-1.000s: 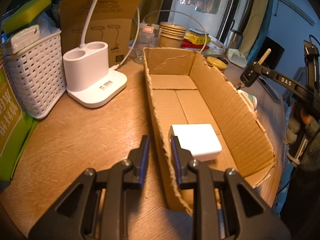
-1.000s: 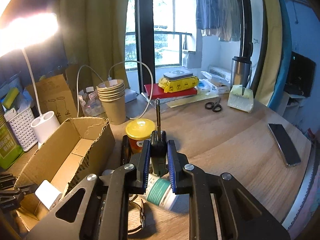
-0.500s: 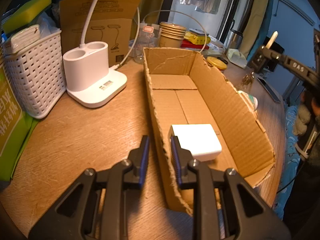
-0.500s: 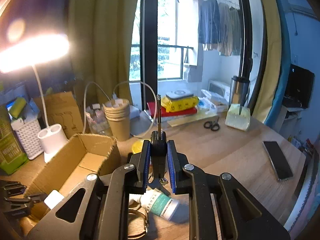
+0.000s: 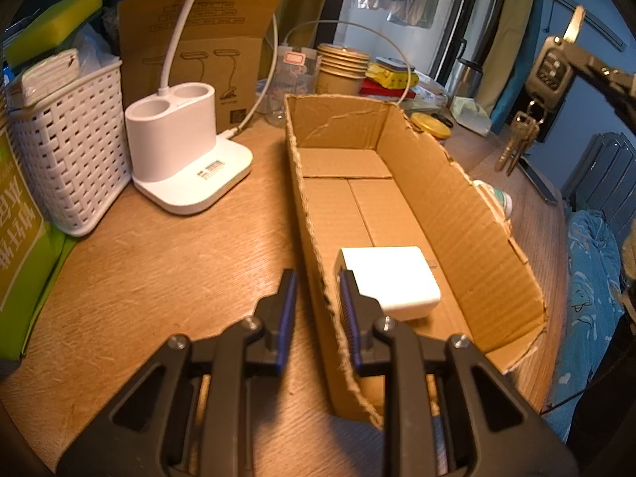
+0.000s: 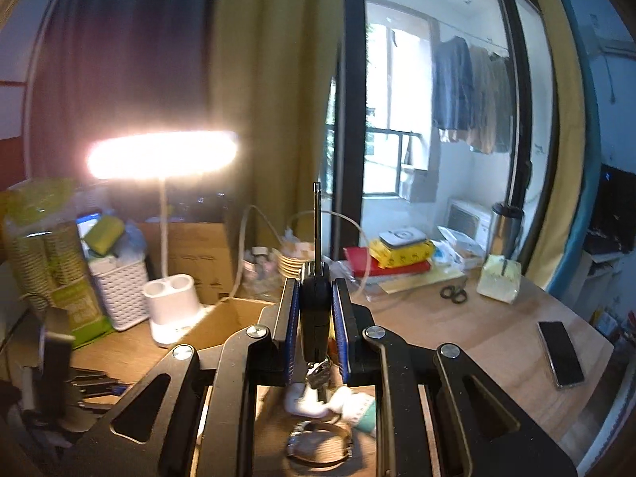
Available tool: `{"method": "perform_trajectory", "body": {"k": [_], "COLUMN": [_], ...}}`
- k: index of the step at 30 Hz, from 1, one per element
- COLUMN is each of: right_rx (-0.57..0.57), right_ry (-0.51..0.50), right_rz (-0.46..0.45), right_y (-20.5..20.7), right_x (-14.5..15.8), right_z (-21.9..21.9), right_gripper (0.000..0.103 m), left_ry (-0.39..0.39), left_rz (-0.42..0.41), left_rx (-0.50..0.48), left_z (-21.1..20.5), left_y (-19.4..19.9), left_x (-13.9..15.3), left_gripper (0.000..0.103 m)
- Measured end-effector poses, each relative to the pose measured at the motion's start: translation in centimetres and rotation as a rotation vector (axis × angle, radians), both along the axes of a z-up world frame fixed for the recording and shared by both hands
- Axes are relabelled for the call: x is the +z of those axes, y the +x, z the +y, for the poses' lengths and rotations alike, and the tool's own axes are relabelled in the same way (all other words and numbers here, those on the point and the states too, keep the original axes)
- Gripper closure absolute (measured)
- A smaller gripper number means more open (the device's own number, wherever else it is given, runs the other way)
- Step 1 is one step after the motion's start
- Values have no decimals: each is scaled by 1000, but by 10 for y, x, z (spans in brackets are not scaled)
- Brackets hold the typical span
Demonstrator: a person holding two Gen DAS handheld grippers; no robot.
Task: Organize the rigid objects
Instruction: 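Lift the key fob with keys using the right gripper toward the box, then lower the key fob into the box beside the charger and release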
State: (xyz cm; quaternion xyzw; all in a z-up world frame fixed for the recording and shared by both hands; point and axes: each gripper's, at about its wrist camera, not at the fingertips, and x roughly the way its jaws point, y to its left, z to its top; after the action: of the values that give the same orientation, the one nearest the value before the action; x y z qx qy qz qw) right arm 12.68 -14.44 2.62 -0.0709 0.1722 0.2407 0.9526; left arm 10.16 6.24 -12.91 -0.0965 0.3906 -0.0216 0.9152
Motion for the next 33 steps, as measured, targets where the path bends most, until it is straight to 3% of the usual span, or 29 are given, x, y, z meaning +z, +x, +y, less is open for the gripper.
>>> {"method": "perform_trajectory", "body": {"k": [11,33], "right_rx": [121,161], "right_ry": [3,-12], "right_rz": [-2,201], "right_y": [-37,-33], "right_x": [1,-61], "right_z": [23,40], "right_gripper": [86,86], "left_ry": [-1,-2], "left_rz": [0,1], "left_rx": [0,-1], "left_z": [0,1], "left_y": [0,1], "left_x": [0,0], "left_gripper": [80,80]}}
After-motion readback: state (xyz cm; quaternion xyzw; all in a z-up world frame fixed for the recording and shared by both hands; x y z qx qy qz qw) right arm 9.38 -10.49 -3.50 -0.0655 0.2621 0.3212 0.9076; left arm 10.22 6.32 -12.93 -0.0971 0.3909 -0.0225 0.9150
